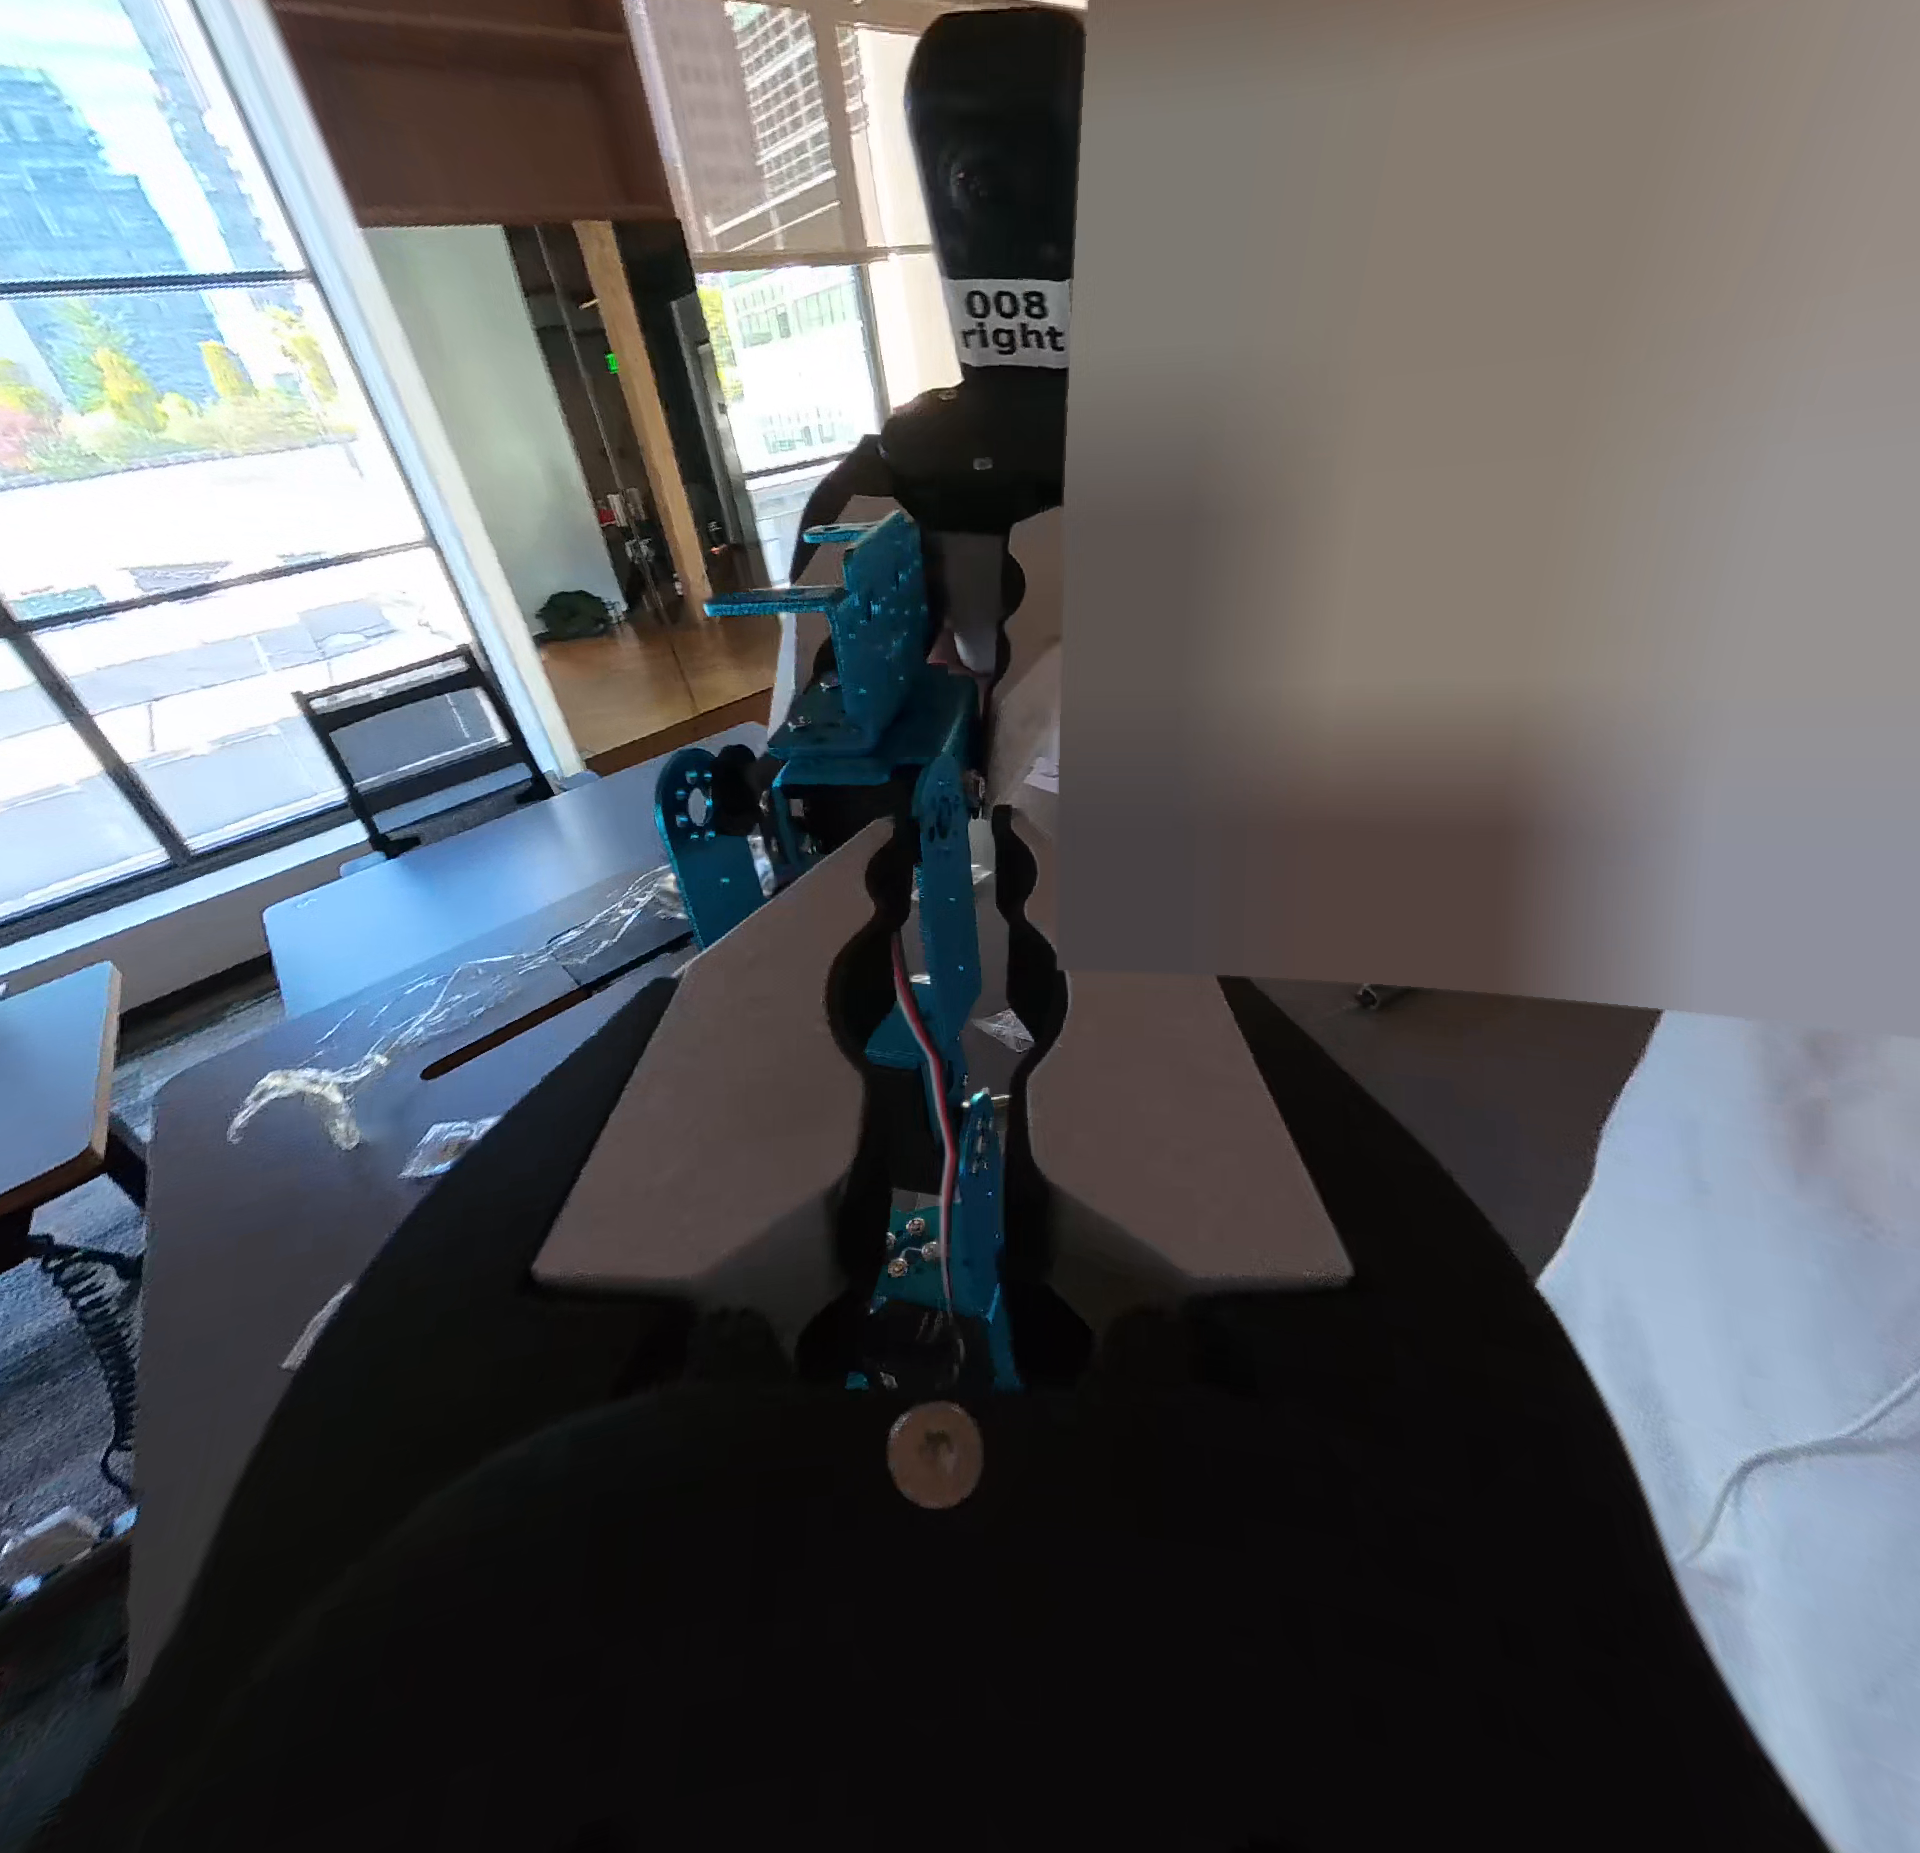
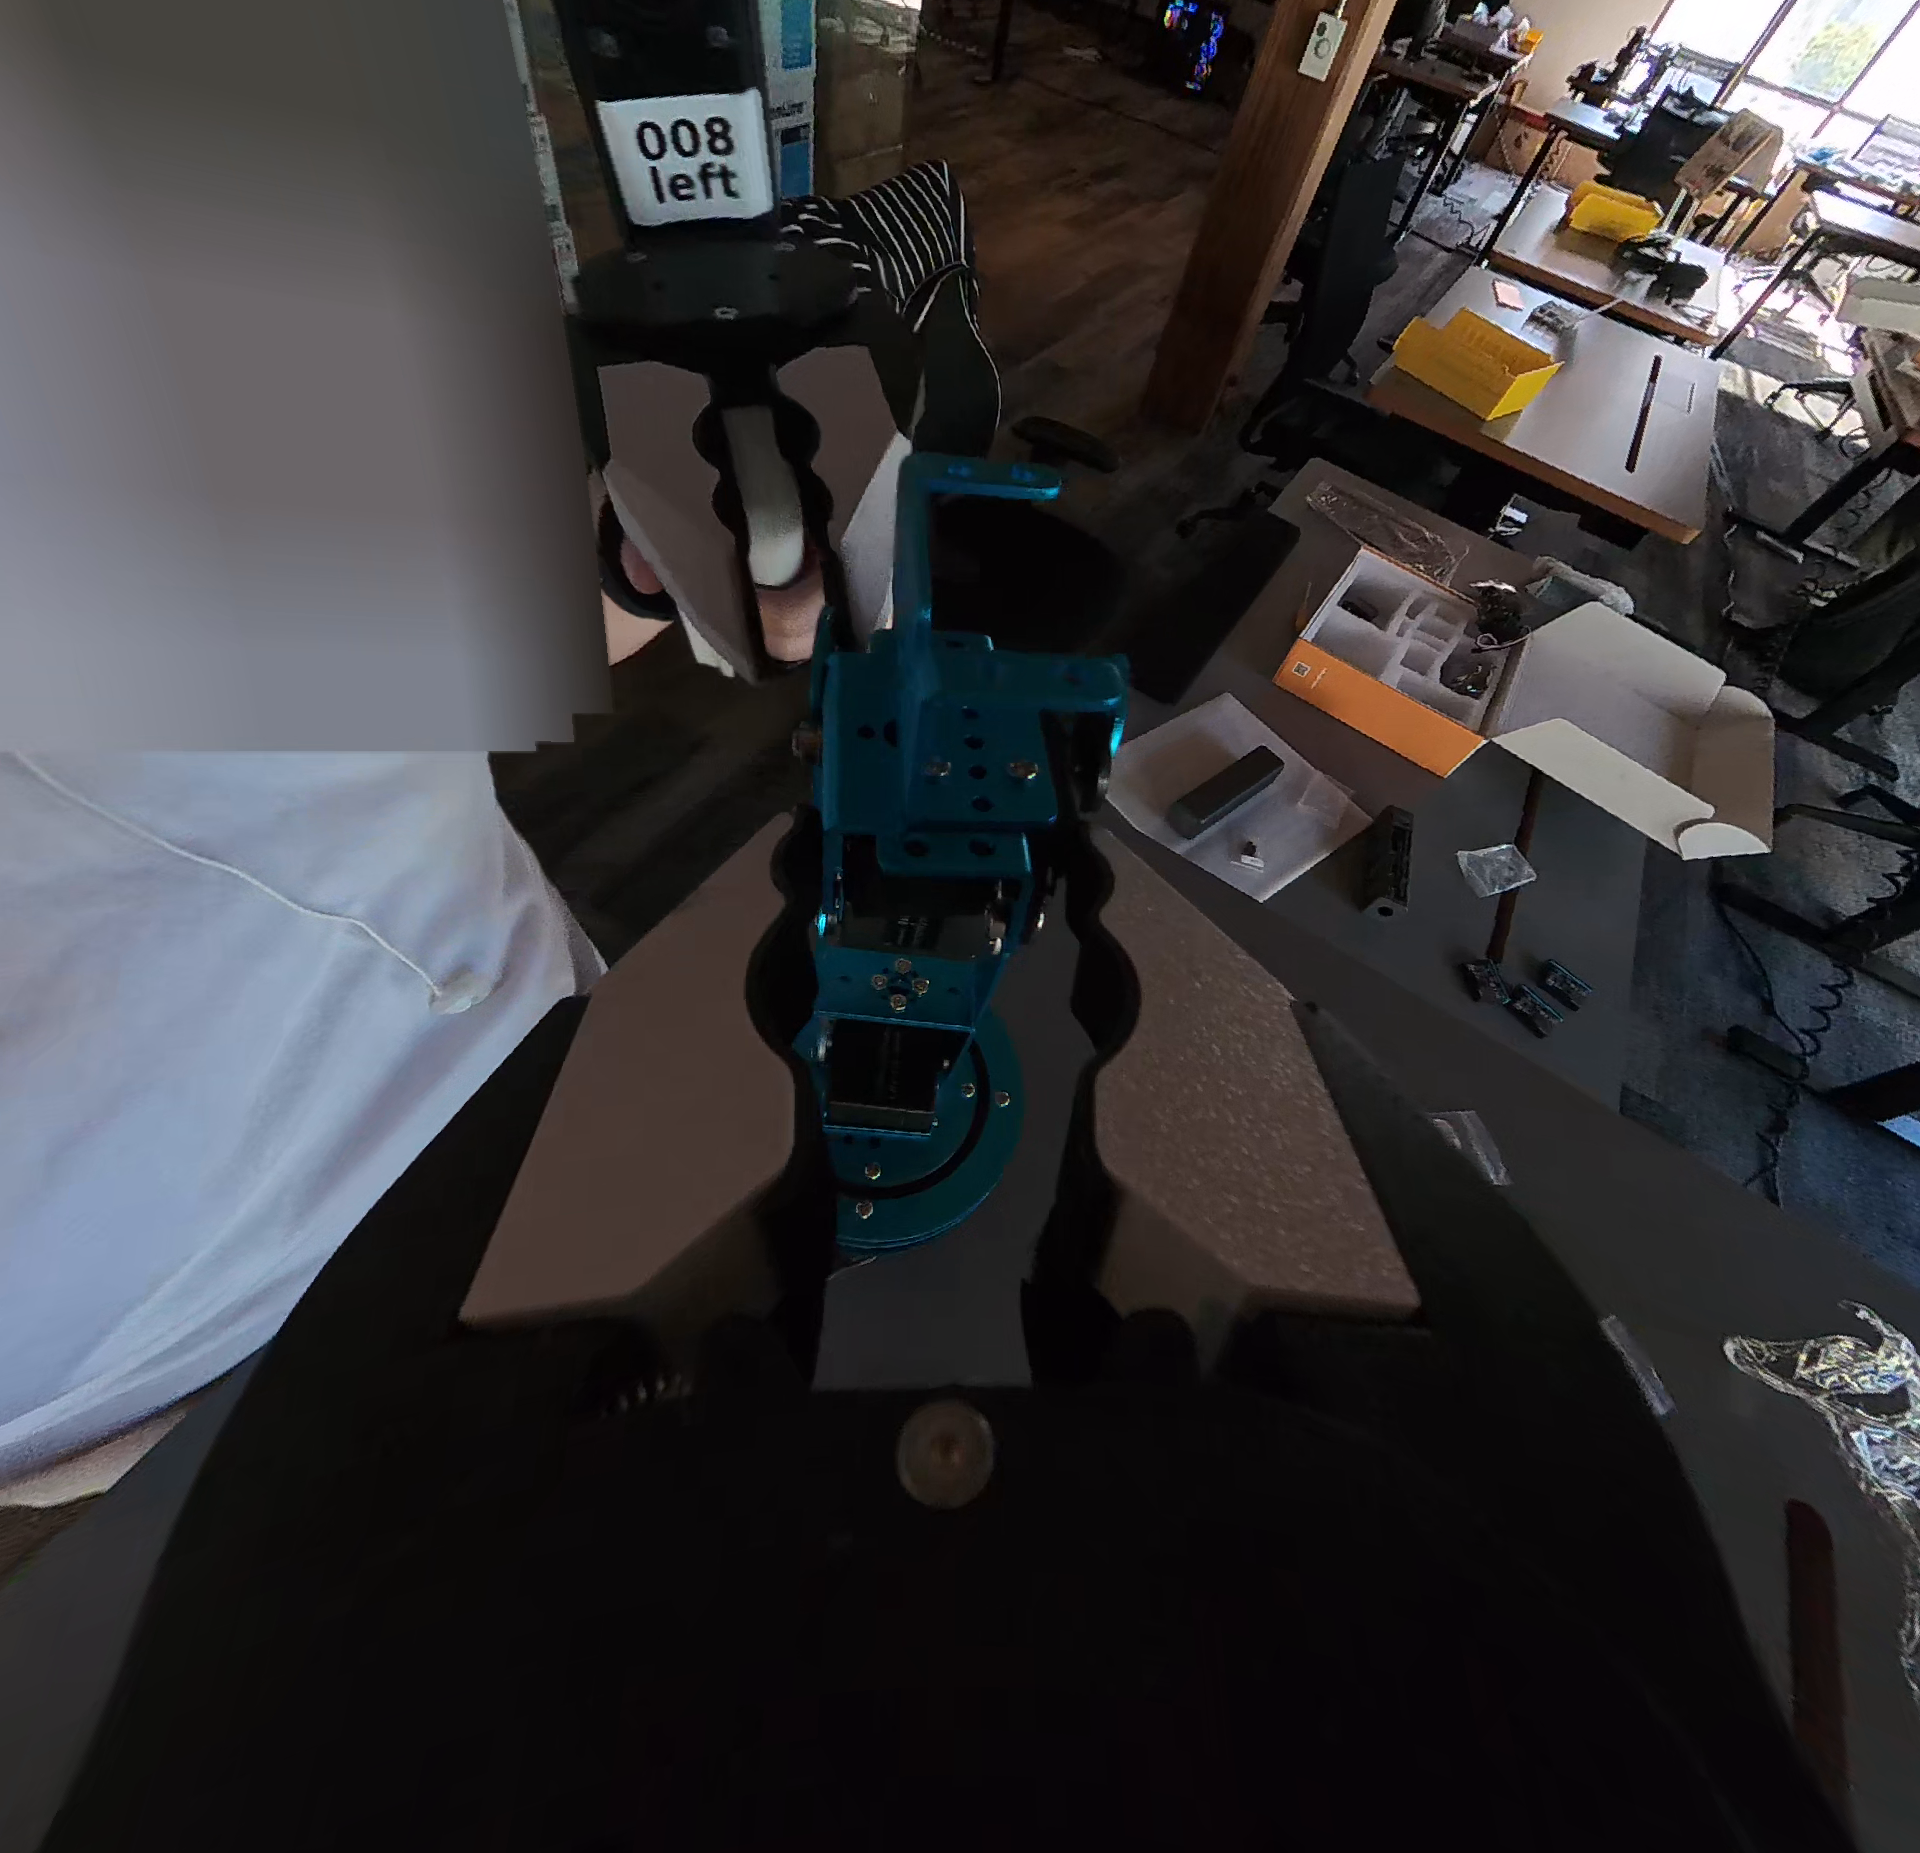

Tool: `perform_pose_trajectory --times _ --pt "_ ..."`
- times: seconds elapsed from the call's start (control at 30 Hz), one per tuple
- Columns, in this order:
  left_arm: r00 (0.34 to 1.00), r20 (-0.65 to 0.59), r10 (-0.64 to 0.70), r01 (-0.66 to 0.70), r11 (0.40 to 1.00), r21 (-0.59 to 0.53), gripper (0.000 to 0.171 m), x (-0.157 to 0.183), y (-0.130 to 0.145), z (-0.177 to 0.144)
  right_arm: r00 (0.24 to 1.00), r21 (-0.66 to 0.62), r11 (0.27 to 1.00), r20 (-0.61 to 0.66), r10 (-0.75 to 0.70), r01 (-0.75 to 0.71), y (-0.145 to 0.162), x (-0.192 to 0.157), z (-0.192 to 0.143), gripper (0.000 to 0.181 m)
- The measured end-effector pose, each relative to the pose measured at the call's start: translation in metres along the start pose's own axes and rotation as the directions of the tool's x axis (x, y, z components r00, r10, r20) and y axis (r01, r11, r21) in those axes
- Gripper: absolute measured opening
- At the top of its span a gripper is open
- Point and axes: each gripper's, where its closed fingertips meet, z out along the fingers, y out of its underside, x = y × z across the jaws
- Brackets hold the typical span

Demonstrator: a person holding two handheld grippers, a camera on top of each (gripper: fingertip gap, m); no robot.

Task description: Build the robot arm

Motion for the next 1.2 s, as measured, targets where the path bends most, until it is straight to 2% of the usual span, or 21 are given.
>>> perform_pose_trajectory --times 0.17,0.3,0.4,0.47,0.5,0.57,0.63,0.9,1.2 --pt "0.981 -0.187 -0.055 0.059 0.998 0.017 0.001 -0.0033 0.002 -0.0017 1.0 0.029 0.999 0.016 0.021 -0.021 -0.0025 0.0006 0.001 0.048" --pt "0.946 -0.311 -0.087 0.098 0.995 0.021 0.0 -0.0026 0.002 -0.001 0.998 0.061 0.997 0.027 0.054 -0.056 -0.0032 0.0018 0.0003 0.048" --pt "0.933 -0.351 -0.077 0.091 0.995 0.025 0.0 -0.0019 0.0017 0.0011 0.998 0.067 0.996 0.028 0.058 -0.06 -0.0024 0.0025 -0.0011 0.048" --pt "0.924 -0.374 -0.074 0.09 0.996 0.025 0.008 0.0022 0.0001 0.0026 0.998 0.069 0.996 0.022 0.053 -0.054 -0.0032 0.0025 0.0001 0.048" --pt "0.926 -0.37 -0.072 0.086 0.996 0.021 0.01 0.0027 -0.0003 0.0044 0.998 0.071 0.996 0.025 0.053 -0.054 -0.0033 0.0025 0.0005 0.048" --pt "0.943 -0.331 -0.023 0.028 1.0 0.01 0.0 -0.0027 0.0008 0.0061 0.998 0.087 0.994 0.026 0.064 -0.066 -0.0037 0.0041 0.0007 0.048" --pt "0.951 -0.309 -0.016 0.01 1.0 -0.02 0.0 -0.0067 0.0014 0.0058 0.996 0.114 0.989 0.017 0.092 -0.094 -0.0047 0.0078 0.0014 0.048" --pt "0.937 -0.348 -0.033 0.016 0.998 -0.053 0.0 -0.0056 0.0023 0.0042 0.995 0.136 0.986 -0.005 0.098 -0.097 -0.0051 0.0075 0.0024 0.047" --pt "0.934 -0.356 0.015 -0.02 1.0 -0.011 0.001 -0.0039 0.0018 0.0075 0.994 0.154 0.982 -0.001 0.113 -0.112 -0.0028 0.0073 -0.0001 0.047"
